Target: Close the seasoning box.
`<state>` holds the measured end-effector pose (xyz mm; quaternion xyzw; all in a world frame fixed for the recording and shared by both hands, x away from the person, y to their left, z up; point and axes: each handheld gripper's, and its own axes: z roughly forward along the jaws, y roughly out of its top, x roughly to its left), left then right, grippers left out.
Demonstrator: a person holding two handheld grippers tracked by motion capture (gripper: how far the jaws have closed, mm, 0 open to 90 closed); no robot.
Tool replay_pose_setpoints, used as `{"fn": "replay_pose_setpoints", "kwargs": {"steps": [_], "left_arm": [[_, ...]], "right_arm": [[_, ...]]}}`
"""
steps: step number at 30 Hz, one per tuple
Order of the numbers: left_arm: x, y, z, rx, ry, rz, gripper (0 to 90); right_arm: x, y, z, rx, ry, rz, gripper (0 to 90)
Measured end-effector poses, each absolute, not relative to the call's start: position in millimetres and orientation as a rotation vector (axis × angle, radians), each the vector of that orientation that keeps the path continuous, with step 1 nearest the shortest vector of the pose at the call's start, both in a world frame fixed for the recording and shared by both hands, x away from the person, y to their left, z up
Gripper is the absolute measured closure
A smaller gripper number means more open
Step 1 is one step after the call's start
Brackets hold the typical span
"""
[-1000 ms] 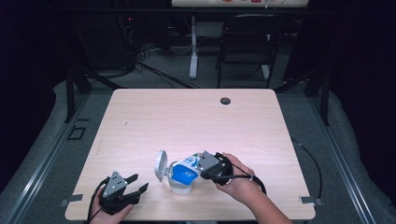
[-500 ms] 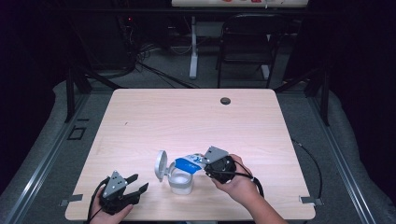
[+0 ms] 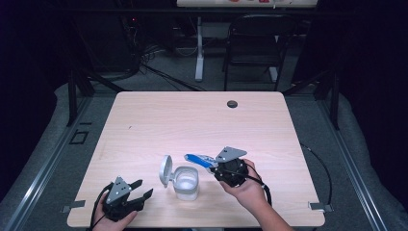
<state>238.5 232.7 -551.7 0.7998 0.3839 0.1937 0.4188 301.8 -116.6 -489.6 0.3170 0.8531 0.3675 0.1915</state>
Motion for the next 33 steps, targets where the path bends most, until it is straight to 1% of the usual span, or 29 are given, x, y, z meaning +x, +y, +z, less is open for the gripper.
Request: {"fn": "replay_pose_setpoints", "kwargs": {"steps": [16, 33], "left_arm": [[239, 231, -553, 2.001, 0.967, 0.482, 46.6], [239, 231, -554, 2.009, 0.97, 0.476, 46.6]], "right_arm": [[302, -131, -493, 1.027, 2.346, 1.153, 73.8], [299, -165, -503, 1.169, 2.21, 1.198, 73.5]]}}
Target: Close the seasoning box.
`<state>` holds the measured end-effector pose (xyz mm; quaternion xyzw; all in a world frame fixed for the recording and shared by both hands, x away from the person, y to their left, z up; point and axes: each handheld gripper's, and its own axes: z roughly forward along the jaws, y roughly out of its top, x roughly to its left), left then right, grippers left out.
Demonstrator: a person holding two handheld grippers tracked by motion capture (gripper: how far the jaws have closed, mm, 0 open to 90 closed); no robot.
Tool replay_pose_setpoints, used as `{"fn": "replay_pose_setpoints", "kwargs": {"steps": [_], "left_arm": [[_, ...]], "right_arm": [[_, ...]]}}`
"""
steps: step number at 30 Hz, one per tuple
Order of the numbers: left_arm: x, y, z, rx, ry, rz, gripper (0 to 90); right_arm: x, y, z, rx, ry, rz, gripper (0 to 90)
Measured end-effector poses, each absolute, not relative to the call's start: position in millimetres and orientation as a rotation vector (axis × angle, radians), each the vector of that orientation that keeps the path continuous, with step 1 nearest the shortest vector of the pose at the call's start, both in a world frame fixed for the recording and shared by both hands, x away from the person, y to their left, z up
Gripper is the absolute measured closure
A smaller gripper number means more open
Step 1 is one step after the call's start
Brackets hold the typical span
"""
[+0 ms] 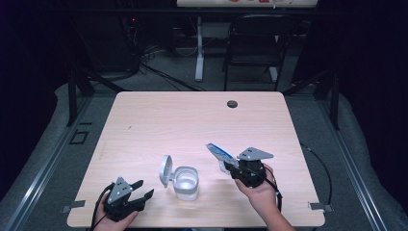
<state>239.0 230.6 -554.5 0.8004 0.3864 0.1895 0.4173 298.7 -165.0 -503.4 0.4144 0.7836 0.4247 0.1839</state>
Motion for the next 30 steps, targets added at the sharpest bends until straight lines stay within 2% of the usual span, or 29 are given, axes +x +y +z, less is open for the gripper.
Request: {"fn": "replay_pose_setpoints", "kwargs": {"steps": [15, 30], "left_arm": [[239, 230, -555, 2.014, 0.97, 0.474, 46.6], [239, 230, -556, 2.01, 0.972, 0.475, 46.6]], "right_arm": [[301, -190, -531, 1.295, 2.136, 1.133, 73.5], [302, -198, -553, 1.334, 2.116, 1.096, 71.9]]}}
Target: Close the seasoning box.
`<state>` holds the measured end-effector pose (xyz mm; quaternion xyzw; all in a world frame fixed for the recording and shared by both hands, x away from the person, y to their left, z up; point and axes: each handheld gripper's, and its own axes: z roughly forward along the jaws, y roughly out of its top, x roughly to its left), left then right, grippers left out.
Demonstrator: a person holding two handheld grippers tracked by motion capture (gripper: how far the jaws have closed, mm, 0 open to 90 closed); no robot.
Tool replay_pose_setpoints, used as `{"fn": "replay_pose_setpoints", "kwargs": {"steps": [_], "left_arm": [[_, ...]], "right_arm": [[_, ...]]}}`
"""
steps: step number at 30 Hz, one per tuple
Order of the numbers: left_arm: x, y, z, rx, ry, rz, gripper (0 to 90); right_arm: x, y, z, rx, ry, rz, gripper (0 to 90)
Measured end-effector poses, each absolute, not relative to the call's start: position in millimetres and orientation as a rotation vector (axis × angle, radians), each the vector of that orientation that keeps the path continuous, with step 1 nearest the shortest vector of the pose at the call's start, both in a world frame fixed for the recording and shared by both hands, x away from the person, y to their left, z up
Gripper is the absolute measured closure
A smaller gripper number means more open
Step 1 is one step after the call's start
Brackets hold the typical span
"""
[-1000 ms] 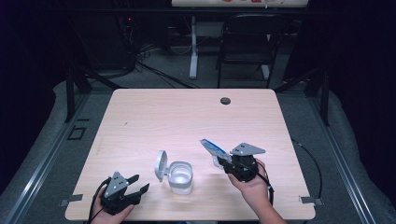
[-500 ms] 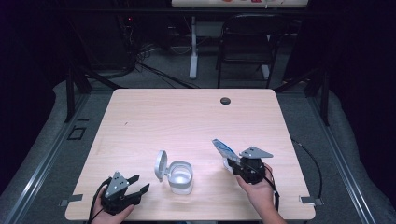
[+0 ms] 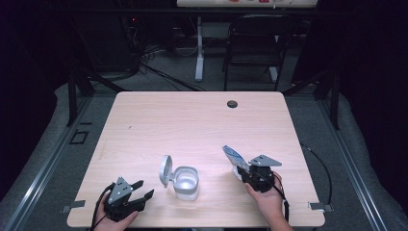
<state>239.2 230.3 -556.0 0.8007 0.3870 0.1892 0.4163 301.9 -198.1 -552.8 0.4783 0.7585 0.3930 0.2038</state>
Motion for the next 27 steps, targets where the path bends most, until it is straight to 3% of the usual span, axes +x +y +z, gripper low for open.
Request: {"fn": "replay_pose_setpoints", "kwargs": {"steps": [27], "left_arm": [[238.7, 229.4, -555.4, 2.01, 0.97, 0.479, 46.5]], "right_arm": [[294.5, -206.4, -553.9, 1.355, 2.106, 1.157, 51.1]]}}
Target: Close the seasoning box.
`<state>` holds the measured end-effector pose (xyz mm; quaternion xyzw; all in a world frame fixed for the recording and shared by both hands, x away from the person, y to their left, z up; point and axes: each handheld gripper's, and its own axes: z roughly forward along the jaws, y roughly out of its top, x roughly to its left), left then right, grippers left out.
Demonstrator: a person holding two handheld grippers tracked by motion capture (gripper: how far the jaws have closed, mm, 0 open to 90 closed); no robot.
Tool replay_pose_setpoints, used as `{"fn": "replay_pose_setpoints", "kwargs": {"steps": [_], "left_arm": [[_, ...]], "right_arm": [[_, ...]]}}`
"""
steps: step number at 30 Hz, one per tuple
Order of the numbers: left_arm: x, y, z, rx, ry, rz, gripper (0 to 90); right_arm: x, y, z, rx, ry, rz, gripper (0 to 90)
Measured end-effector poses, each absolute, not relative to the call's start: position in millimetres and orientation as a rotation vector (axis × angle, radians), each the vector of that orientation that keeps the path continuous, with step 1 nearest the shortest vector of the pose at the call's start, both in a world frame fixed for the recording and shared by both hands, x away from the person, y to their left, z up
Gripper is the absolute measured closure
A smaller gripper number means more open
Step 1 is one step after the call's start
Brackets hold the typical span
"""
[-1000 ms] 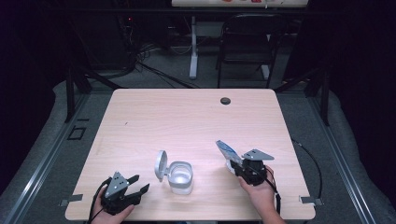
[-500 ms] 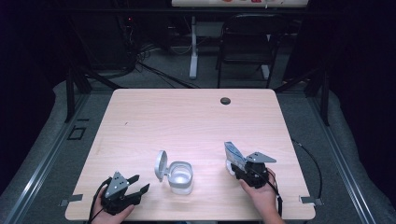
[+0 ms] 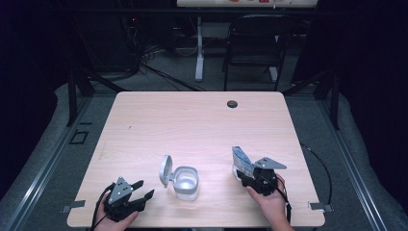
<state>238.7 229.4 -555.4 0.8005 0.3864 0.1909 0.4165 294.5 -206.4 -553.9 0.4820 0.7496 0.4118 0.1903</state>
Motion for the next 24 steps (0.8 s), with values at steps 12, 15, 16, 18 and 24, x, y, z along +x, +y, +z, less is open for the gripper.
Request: {"fn": "replay_pose_setpoints", "kwargs": {"steps": [12, 15, 16, 18, 24], "left_arm": [[238, 232, -554, 2.002, 0.982, 0.47, 46.5], [238, 231, -554, 2.001, 0.982, 0.472, 46.5], [238, 232, -554, 1.999, 0.983, 0.472, 46.5], [238, 232, -554, 1.998, 0.983, 0.472, 46.5], [238, 232, -553, 1.996, 0.987, 0.476, 46.5]], "right_arm": [[286, -206, -547, 1.32, 2.091, 1.192, 48.6], [285, -207, -545, 1.312, 2.091, 1.185, 48.4], [284, -207, -545, 1.316, 2.087, 1.191, 48.3], [283, -207, -543, 1.309, 2.08, 1.197, 48.0], [278, -206, -538, 1.282, 2.083, 1.203, 47.5]]}}
